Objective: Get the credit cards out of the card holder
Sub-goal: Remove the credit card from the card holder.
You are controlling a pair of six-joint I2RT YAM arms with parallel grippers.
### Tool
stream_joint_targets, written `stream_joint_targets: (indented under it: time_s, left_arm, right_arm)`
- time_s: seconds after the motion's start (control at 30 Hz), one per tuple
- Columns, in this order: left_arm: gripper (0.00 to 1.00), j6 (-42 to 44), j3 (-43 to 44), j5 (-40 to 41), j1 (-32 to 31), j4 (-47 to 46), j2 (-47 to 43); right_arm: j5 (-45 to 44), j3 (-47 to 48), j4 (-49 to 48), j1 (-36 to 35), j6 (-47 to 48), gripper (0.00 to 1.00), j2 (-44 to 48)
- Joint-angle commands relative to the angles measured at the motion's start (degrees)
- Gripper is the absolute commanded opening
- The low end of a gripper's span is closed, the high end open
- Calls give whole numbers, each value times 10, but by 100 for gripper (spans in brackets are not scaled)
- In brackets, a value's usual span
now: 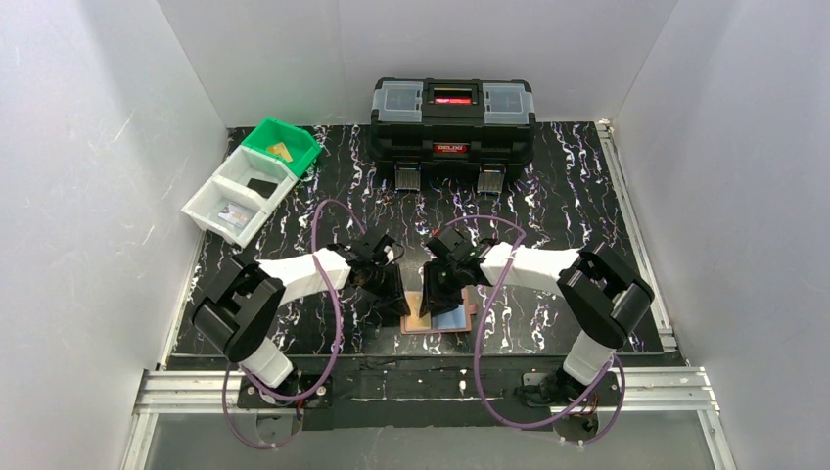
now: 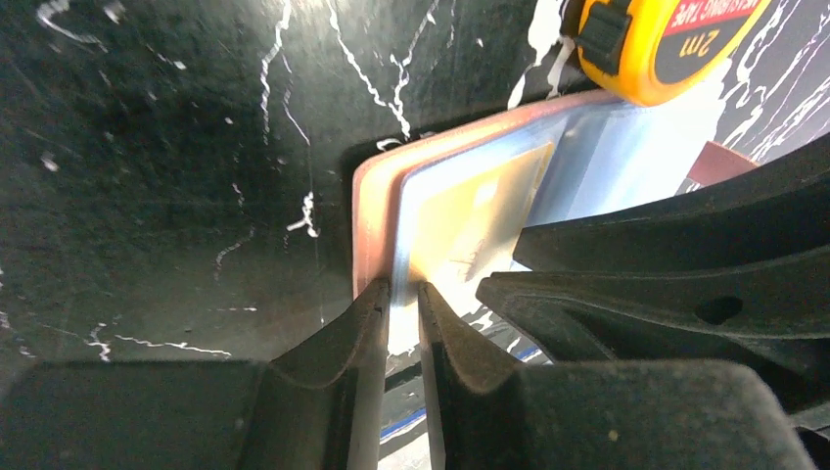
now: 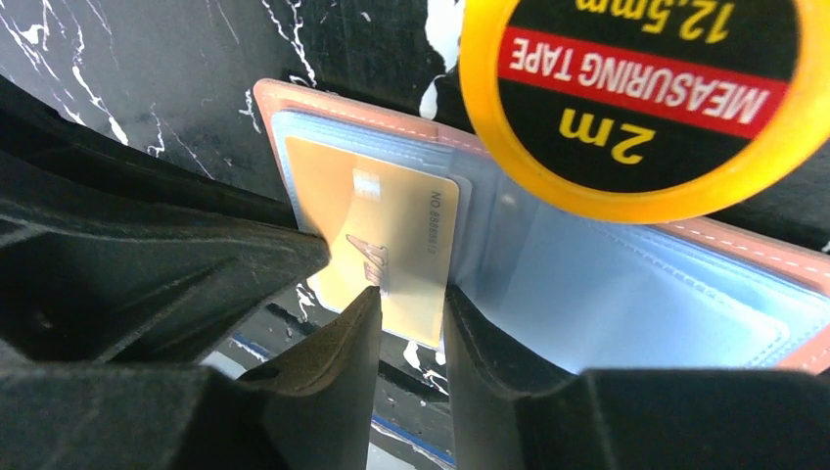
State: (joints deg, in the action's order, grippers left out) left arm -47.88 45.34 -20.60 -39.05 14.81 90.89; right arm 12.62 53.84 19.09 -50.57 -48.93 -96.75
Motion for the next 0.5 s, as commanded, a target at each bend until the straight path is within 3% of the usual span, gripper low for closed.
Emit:
stream_joint_targets:
  time_s: [0.0,0.23,0.47]
  left_arm:
    - [16,-38,-35,23,-34,6,-23]
    - [15,-68,-55,84,-49,50,-49]
    - [6,-79,-53,106,-52,71,-42]
  right_arm:
    - [33,-13,-44,-23,4,38,-8]
    - [42,-45,-68,-30,-6,38,25]
    - [89,-108,-147,-11,-23,38,60]
